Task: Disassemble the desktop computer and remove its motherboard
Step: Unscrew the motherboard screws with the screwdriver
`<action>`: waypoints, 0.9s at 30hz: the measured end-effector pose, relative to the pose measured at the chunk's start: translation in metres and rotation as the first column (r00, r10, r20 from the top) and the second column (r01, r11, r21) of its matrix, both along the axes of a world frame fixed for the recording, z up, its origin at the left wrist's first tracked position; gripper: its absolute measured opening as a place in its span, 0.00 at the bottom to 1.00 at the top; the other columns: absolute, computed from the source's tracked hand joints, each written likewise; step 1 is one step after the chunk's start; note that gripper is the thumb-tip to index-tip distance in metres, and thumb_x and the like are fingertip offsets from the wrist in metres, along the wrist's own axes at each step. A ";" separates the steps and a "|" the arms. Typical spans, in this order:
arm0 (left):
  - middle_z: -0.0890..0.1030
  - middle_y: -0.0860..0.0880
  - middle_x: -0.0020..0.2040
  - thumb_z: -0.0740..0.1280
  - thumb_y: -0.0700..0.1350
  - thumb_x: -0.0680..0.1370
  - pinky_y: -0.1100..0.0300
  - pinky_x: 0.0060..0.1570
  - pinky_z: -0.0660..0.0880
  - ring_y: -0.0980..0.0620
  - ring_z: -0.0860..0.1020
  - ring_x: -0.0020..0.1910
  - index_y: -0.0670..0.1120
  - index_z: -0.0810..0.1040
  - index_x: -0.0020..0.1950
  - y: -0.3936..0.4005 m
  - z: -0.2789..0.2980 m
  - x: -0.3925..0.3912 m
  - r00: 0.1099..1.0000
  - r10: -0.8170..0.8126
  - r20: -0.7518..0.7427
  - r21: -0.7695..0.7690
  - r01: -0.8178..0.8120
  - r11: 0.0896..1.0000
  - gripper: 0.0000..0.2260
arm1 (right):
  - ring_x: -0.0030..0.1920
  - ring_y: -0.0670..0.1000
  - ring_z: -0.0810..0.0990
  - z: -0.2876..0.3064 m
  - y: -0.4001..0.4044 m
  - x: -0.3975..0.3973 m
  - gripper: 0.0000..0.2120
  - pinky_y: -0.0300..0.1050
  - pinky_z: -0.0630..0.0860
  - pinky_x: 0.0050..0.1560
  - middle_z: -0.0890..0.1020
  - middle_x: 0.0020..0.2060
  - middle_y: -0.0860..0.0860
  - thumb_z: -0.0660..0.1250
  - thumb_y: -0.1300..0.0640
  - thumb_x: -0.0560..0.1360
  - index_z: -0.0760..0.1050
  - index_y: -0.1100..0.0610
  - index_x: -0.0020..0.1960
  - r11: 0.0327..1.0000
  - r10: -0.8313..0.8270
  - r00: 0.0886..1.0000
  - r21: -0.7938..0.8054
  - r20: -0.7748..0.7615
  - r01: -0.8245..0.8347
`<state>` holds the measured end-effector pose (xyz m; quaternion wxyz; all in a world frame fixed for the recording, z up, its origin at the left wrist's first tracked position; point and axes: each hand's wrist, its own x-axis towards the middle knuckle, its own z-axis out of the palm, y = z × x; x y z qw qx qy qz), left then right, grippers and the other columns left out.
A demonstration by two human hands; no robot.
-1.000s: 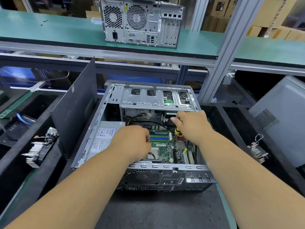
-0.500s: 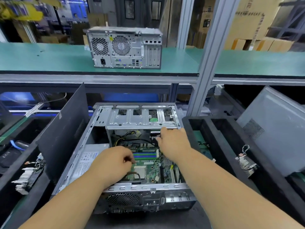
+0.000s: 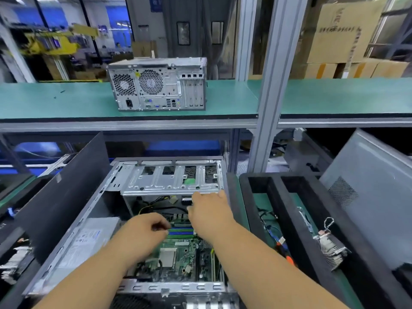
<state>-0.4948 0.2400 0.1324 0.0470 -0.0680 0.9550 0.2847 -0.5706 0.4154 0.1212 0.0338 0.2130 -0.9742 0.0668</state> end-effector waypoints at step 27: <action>0.82 0.55 0.51 0.68 0.43 0.73 0.63 0.46 0.73 0.55 0.79 0.47 0.59 0.79 0.57 0.022 -0.051 -0.089 0.840 -0.384 0.384 0.053 0.395 0.917 0.15 | 0.45 0.58 0.74 -0.003 -0.002 -0.006 0.13 0.56 0.60 0.61 0.73 0.35 0.50 0.55 0.43 0.80 0.66 0.53 0.48 0.999 -0.030 0.999 -0.033 -0.020 0.029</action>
